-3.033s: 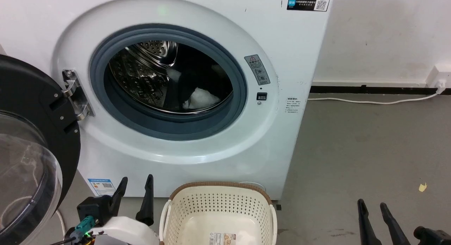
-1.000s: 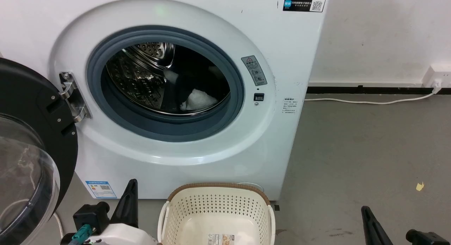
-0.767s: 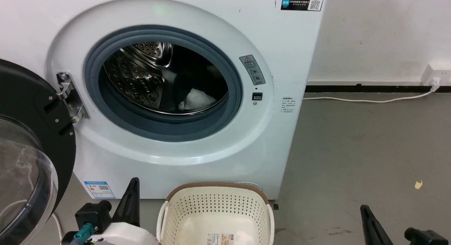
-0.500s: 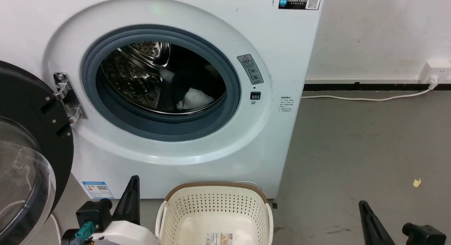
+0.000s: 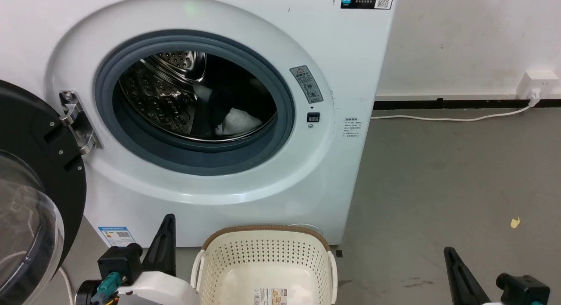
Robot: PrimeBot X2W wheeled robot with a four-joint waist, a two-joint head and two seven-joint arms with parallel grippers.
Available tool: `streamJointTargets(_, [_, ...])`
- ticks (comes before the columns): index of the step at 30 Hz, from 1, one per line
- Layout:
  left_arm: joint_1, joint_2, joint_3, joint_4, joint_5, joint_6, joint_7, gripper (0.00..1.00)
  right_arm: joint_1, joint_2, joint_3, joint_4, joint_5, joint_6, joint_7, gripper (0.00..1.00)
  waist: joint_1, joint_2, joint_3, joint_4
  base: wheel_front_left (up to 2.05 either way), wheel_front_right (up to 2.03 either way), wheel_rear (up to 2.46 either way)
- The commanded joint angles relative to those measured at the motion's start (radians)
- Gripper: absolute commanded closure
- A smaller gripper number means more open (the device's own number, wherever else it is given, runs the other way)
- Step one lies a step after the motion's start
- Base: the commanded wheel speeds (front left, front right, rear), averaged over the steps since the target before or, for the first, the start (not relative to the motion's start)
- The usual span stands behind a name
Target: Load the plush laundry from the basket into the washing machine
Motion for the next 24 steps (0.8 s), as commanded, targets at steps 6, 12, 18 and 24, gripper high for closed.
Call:
streamJointTargets(6, [0.008,-0.021,0.024,-0.012,0.039,-0.013,0.015,1.00,-0.031,0.001,0.003,-0.016,-0.027,0.000,0.013,1.00,0.0000,-0.0001,0.003,-0.006,0.00,0.00,0.00])
streamJointTargets(12, [0.009,-0.034,0.040,-0.019,0.067,-0.022,0.027,1.00,-0.038,0.001,0.004,-0.023,-0.045,0.000,0.023,1.00,0.0000,-0.0001,0.006,-0.011,0.00,0.00,0.00])
streamJointTargets(18, [0.010,-0.048,0.055,-0.025,0.096,-0.031,0.039,1.00,-0.046,0.001,0.006,-0.030,-0.063,0.000,0.032,1.00,0.0000,-0.0001,0.010,-0.017,0.00,0.00,0.00])
streamJointTargets(24, [0.011,-0.061,0.071,-0.032,0.124,-0.039,0.051,1.00,-0.053,0.001,0.007,-0.037,-0.081,0.000,0.042,1.00,0.0000,-0.0001,0.013,-0.022,0.00,0.00,0.00])
